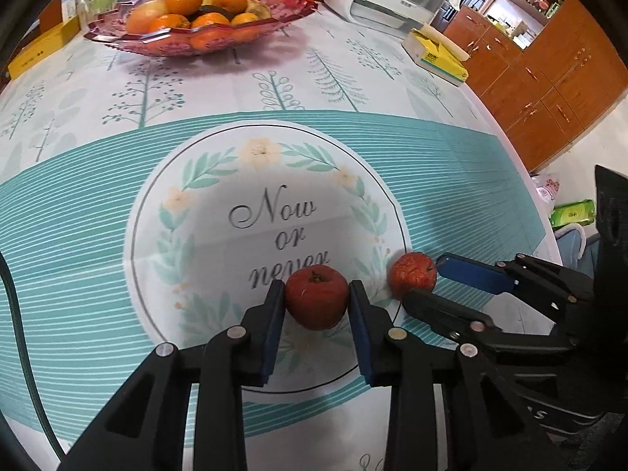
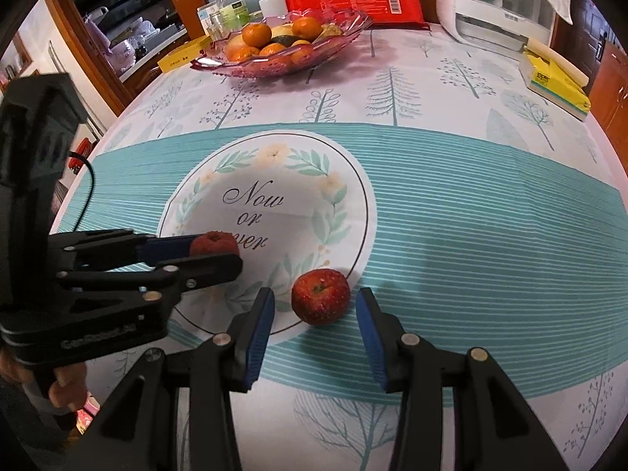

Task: Organize fruits
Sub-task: 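Grasp the red apple with the left gripper while the right gripper grasps the small red fruit, then carry both red fruits into the pink bowl and open both grippers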

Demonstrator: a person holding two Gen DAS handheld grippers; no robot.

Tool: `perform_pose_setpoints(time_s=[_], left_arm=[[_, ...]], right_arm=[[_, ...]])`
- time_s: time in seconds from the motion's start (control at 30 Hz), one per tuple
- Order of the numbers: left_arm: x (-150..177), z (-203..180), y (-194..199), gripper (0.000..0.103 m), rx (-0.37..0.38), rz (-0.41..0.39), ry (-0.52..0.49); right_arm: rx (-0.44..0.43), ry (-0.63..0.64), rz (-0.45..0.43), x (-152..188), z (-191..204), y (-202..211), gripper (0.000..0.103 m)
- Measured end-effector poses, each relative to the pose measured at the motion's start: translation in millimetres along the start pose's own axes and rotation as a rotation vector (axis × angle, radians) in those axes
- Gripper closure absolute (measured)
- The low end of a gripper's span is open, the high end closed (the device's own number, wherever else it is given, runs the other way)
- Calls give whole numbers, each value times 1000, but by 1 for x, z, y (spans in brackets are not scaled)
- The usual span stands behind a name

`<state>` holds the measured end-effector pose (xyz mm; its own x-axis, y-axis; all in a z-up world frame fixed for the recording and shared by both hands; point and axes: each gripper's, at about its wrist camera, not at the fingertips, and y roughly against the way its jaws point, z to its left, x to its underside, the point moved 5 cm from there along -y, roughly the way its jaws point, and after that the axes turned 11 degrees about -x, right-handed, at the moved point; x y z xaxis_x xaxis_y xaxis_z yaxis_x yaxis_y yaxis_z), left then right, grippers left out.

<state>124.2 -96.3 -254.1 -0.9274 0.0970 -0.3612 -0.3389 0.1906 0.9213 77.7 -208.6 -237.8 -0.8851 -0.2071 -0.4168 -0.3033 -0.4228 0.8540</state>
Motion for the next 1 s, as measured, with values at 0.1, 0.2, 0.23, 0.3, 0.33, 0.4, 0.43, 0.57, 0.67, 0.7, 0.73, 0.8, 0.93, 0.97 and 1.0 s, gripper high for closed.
perform_pose_setpoints(time_s=[0.1, 0.2, 0.23, 0.3, 0.33, 0.4, 0.43, 0.57, 0.67, 0.7, 0.73, 0.8, 0.93, 0.97, 1.0], left_arm=[[2, 5, 5, 72, -4, -4, 12], [3, 9, 10, 72, -6, -10, 23], [3, 10, 12, 72, -7, -11, 27], [3, 12, 16, 72, -9, -16, 30], [3, 12, 18, 72, -12, -19, 30], [2, 13, 24, 72, -16, -24, 28], [1, 13, 27, 72, -18, -28, 27], [-2, 13, 45, 72, -35, -52, 23], [-6, 14, 63, 72, -40, -72, 31], [-8, 15, 72, 72, -39, -84, 35], [-11, 16, 80, 72, -39, -96, 37], [-20, 18, 100, 72, -51, -129, 42], [-46, 21, 138, 72, -88, -189, 49], [-53, 22, 149, 72, -97, -206, 50], [-64, 24, 162, 72, -110, -225, 49]], right_arm=[[0, 5, 4, 1, 1, -3, 73], [-12, -1, 5, 1, 1, -4, 73], [-11, -4, 4, 0, 0, -3, 73], [-19, -8, -1, -1, 1, -1, 74], [-25, -10, -9, -2, 3, 2, 74], [-34, -8, -25, -5, 6, 8, 74], [-39, -5, -34, -6, 8, 12, 74], [-53, 22, -70, -15, 18, 28, 74], [-77, 39, -102, -24, 27, 43, 74], [-87, 47, -117, -28, 30, 50, 74], [-100, 59, -134, -33, 35, 58, 74], [-120, 79, -166, -44, 44, 73, 74], [-162, 120, -233, -72, 60, 104, 74], [-172, 131, -251, -81, 64, 113, 74], [-185, 144, -272, -94, 69, 124, 74]])
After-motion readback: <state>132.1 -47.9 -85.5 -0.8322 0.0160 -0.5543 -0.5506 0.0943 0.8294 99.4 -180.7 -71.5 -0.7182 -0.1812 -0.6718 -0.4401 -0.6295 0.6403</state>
